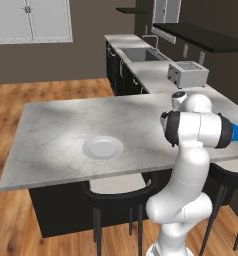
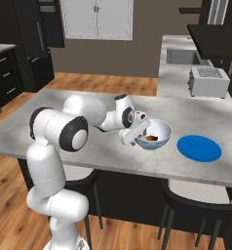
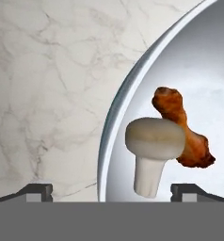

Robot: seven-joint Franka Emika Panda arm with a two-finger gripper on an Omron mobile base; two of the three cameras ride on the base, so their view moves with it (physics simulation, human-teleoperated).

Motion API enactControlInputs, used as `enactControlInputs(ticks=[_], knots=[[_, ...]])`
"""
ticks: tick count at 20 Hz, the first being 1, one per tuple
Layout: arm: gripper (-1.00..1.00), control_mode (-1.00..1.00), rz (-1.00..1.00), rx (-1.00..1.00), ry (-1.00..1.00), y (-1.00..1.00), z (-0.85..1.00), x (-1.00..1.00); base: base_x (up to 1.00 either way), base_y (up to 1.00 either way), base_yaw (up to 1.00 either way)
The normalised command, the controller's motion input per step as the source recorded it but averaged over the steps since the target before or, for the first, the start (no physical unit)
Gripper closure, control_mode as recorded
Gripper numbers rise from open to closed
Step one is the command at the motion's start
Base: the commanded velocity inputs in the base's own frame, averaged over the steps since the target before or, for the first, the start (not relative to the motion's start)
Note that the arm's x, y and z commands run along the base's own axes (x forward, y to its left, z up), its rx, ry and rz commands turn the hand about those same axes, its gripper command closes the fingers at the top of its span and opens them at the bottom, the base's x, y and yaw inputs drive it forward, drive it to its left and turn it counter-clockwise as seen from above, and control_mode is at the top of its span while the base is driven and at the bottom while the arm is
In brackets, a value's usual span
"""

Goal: Pick the chicken drumstick and mushroom from their plates and place them in the bowl. Then put the bowl in the fridge.

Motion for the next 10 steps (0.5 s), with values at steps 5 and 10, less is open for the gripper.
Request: enactControlInputs(ticks=[5,10], knots=[[-1.00,-1.00,0.00,0.00,0.01,-0.06,-0.13,-0.08,0.00,0.00,0.00],[-1.00,-1.00,-0.01,0.00,0.00,-0.12,-0.13,-0.03,0.00,0.00,0.00]])
